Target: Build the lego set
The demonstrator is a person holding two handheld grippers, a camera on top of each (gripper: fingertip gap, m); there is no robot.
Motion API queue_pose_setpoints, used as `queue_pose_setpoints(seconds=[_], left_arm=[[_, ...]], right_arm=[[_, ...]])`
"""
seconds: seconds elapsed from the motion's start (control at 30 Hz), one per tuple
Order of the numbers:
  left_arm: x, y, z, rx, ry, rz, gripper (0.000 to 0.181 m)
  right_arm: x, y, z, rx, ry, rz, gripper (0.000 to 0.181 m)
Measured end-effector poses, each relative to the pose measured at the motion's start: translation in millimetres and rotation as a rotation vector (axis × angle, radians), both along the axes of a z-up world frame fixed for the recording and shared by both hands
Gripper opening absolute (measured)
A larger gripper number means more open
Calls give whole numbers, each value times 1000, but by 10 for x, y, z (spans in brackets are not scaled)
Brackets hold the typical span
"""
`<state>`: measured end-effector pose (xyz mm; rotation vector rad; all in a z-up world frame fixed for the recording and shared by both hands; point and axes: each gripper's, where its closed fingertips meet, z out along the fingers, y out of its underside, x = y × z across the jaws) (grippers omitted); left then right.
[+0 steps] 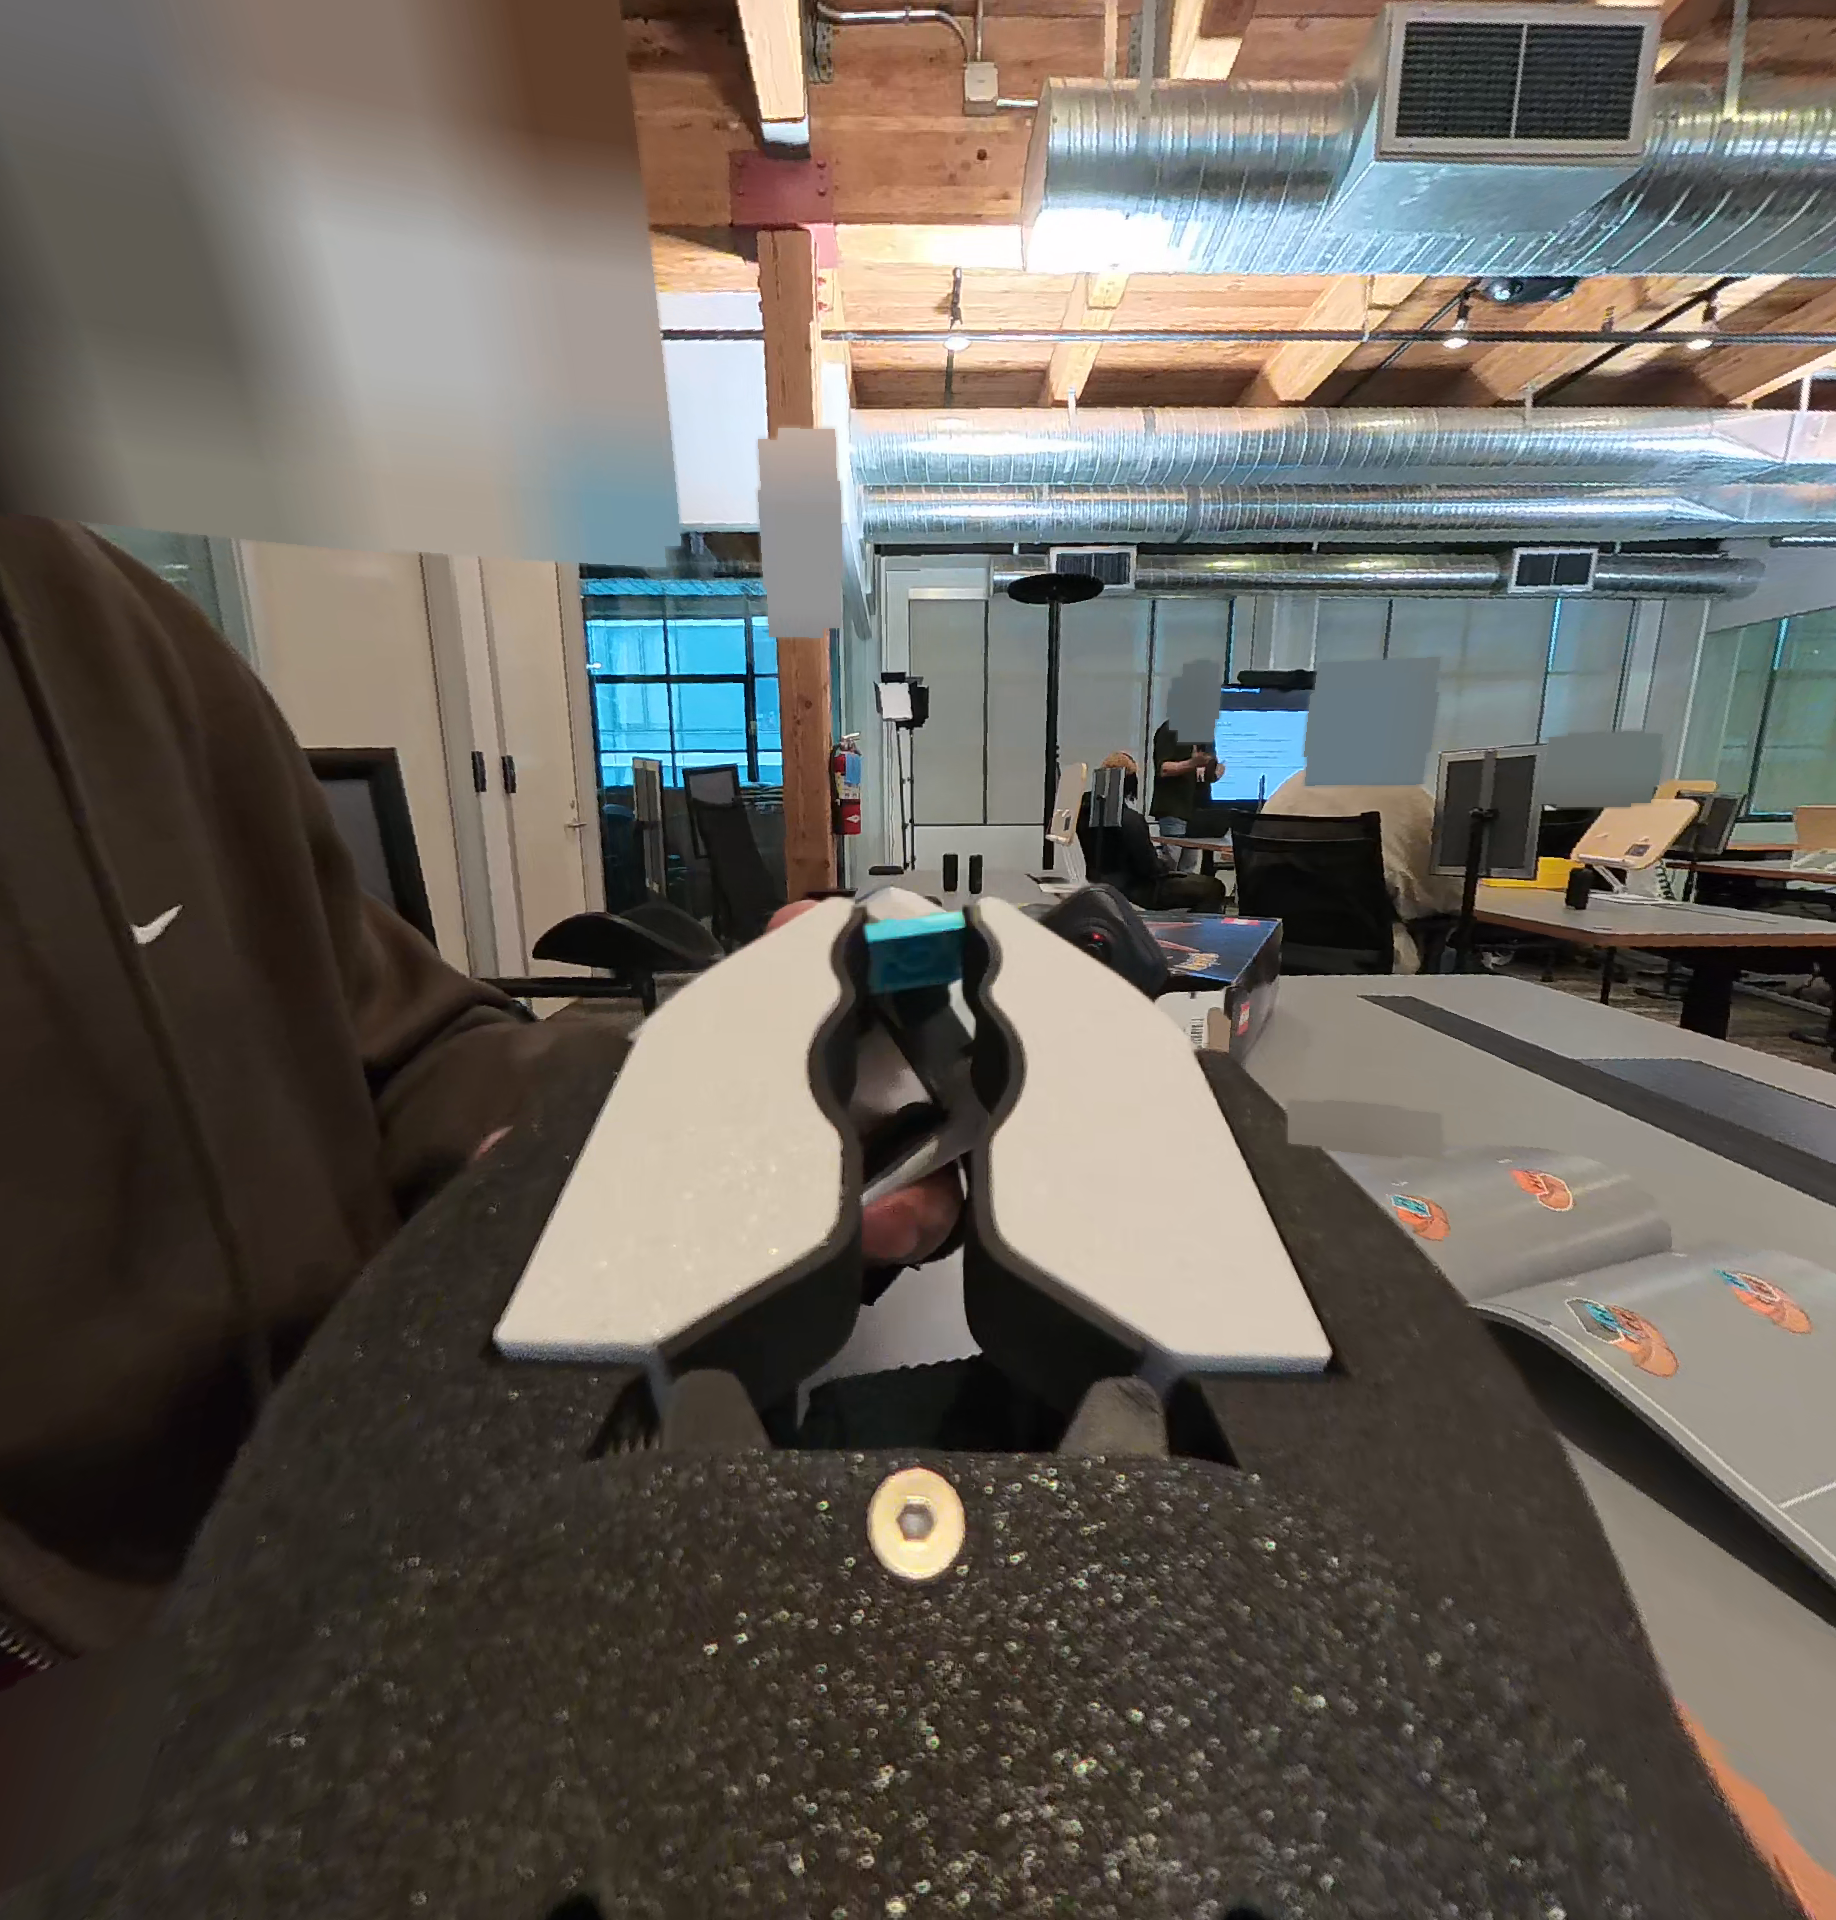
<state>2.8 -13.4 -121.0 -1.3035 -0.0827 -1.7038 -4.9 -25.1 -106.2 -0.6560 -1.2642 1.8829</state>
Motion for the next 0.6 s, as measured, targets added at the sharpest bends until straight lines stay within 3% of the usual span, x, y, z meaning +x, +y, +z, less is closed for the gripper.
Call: queue_pose_setpoints(seconds=[0.2,0.4,0.5,0.6], left_arm=[[126,-74,43,28,-10,-80,22],[81,-53,20,39,0,-44,5],[-41,-31,-16,28,45,11,5],[-207,-1,-186,-32,192,90,5]], right_arm=[[-21,-129,-60,96,0,-2,17],[-77,-89,-115,145,-28,-66,18],[-135,-17,-201,196,-105,-116,36],[-203,69,-378,310,-237,-174,49]])
